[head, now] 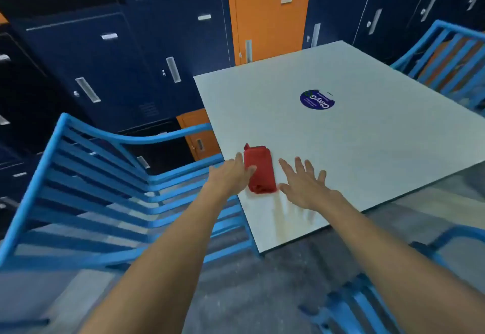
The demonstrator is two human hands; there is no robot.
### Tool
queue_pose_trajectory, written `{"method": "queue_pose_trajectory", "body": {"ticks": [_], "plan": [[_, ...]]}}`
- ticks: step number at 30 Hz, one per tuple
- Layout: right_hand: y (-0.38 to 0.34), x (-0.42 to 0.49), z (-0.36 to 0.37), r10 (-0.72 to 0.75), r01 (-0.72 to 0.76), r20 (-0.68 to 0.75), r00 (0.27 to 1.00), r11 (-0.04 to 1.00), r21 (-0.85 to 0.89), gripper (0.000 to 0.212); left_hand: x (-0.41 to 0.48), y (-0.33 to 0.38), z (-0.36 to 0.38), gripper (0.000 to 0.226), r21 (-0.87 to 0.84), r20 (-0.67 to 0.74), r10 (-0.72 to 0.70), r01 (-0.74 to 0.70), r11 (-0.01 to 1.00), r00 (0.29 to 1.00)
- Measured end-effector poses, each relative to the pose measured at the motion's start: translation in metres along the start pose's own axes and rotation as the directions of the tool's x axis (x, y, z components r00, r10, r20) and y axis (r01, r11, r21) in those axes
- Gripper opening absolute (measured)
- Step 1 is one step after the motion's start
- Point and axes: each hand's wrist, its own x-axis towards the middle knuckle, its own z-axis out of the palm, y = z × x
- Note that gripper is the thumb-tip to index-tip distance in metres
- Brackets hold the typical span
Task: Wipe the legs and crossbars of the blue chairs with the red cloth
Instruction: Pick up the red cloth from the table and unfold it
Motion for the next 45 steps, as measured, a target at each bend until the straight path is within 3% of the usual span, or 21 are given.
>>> {"method": "queue_pose_trajectory", "body": {"ticks": [5, 8, 11, 15, 17, 19, 21, 22, 24, 26, 29, 31, 34, 38, 42, 45], "plan": [[0.006, 0.025, 0.031, 0.025, -0.025, 0.035, 0.999, 1.0, -0.006, 0.051, 0.037, 0.002, 0.046, 0.056, -0.069, -0.03, -0.092, 0.09, 0.994, 0.995], [0.008, 0.037, 0.038, -0.015, 0.017, -0.045, 0.999, 0.999, 0.031, 0.038, 0.05, 0.011, 0.061, 0.063, -0.071, -0.036, -0.188, 0.185, 0.98, 0.982], [0.008, 0.042, 0.041, -0.056, 0.065, -0.108, 0.993, 0.995, 0.08, 0.036, 0.061, 0.021, 0.074, 0.058, -0.227, -0.131, -0.272, 0.238, 0.944, 0.953], [0.008, 0.038, 0.046, -0.103, 0.129, -0.196, 0.975, 0.984, 0.122, 0.039, 0.069, 0.024, 0.075, 0.043, -0.48, -0.226, -0.29, 0.152, 0.864, 0.93], [0.003, 0.035, 0.049, -0.074, 0.158, -0.242, 0.967, 0.925, 0.347, 0.035, 0.07, 0.023, 0.076, 0.039, -0.537, -0.248, -0.273, 0.102, 0.837, 0.93], [-0.006, 0.031, 0.05, 0.1, 0.07, -0.189, 0.977, 0.685, 0.725, 0.027, 0.064, 0.025, 0.08, 0.04, -0.591, -0.222, -0.272, 0.092, 0.801, 0.936], [-0.012, 0.027, 0.046, 0.254, -0.079, 0.001, 0.967, 0.299, 0.951, 0.024, 0.054, 0.028, 0.082, 0.034, -0.684, -0.15, -0.283, 0.107, 0.721, 0.947], [-0.013, 0.025, 0.045, 0.266, -0.111, 0.076, 0.961, 0.121, 0.986, 0.024, 0.048, 0.031, 0.082, 0.025, -0.742, -0.106, -0.286, 0.116, 0.66, 0.952], [-0.008, 0.019, 0.041, 0.252, -0.103, 0.133, 0.958, -0.129, 0.986, 0.017, 0.029, 0.036, 0.08, 0.009, -0.863, -0.01, -0.289, 0.139, 0.487, 0.957], [0.0, 0.009, 0.036, 0.21, -0.111, 0.168, 0.963, -0.256, 0.96, 0.017, 0.008, 0.038, 0.079, 0.014, -0.95, 0.08, -0.256, 0.151, 0.272, 0.963], [0.016, -0.009, 0.035, 0.085, -0.15, 0.178, 0.98, -0.266, 0.952, 0.028, -0.022, 0.043, 0.081, 0.016, -0.985, 0.167, -0.173, 0.171, 0.009, 0.971], [0.028, -0.021, 0.035, 0.061, -0.147, 0.166, 0.984, -0.235, 0.961, 0.021, -0.038, 0.05, 0.084, 0.02, -0.975, 0.208, -0.109, 0.197, -0.1, 0.972], [0.048, -0.038, 0.033, 0.054, -0.114, 0.13, 0.99, -0.238, 0.965, 0.015, -0.054, 0.061, 0.088, 0.034, -0.97, 0.222, -0.004, 0.221, -0.099, 0.975], [0.064, -0.063, 0.033, -0.03, -0.109, 0.105, 0.994, -0.158, 0.981, 0.04, -0.072, 0.069, 0.09, 0.037, -0.957, 0.271, 0.1, 0.279, -0.075, 0.957], [0.072, -0.102, 0.045, 0.147, 0.029, -0.04, 0.988, 0.08, 0.996, 0.05, -0.09, 0.077, 0.115, 0.045, -0.9, 0.347, 0.208, 0.387, -0.202, 0.915], [0.075, -0.129, 0.072, 0.29, 0.032, -0.115, 0.95, 0.275, 0.961, 0.05, -0.103, 0.076, 0.142, 0.034, -0.892, 0.385, 0.246, 0.428, -0.149, 0.889]]}}
